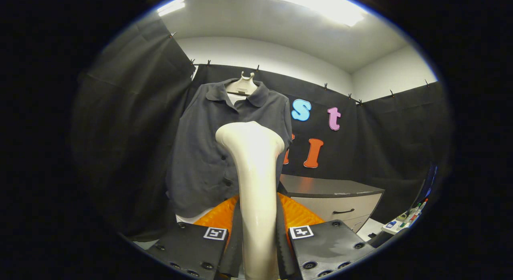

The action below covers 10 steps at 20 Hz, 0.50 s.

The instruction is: Iron the clothes twice with a garment steamer, once on the left side and once on the right side.

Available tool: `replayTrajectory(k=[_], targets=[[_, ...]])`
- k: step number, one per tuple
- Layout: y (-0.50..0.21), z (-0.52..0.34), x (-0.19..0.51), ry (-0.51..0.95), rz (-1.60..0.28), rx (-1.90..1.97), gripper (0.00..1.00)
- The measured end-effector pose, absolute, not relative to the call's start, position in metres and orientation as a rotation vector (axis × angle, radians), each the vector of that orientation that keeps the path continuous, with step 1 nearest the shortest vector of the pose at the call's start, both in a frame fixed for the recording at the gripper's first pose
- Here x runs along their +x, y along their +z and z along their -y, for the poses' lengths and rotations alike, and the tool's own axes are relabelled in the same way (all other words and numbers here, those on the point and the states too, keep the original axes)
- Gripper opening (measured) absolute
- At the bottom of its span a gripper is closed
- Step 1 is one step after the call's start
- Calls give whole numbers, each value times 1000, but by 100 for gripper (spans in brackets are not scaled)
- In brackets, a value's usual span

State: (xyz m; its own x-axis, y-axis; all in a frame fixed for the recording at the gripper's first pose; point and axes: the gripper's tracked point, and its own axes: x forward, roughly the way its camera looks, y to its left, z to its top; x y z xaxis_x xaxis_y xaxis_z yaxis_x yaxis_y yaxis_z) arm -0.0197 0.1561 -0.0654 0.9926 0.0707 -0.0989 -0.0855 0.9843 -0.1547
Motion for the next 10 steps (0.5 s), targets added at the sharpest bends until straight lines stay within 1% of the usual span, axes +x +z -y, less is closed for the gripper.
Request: replayTrajectory(k=[10], targets=[[-65,-152,-19,73,-91,-159,43]])
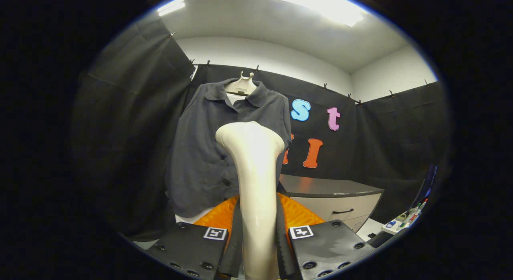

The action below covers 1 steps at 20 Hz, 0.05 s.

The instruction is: Iron the clothes twice with a garment steamer, once on the left side and once on the right side.

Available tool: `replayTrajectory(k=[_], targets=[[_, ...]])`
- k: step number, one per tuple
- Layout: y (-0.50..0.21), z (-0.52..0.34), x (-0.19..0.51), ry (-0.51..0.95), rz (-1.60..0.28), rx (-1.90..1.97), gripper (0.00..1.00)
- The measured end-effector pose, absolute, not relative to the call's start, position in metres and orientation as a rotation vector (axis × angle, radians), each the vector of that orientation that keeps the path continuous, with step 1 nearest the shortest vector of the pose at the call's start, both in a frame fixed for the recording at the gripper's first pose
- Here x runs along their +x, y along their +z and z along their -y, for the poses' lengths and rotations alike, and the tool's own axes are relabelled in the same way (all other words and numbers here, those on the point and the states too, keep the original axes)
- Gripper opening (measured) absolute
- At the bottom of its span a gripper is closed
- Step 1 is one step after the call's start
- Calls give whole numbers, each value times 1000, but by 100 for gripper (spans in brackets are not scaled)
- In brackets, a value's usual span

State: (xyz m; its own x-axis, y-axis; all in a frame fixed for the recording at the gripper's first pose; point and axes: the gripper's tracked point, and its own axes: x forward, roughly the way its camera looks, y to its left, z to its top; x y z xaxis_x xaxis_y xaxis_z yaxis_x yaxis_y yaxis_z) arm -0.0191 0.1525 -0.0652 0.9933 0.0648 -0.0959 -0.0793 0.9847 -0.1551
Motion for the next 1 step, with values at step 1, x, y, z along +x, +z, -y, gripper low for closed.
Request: replayTrajectory(k=[1], targets=[[-65,-153,-18,73,-90,-159,43]])
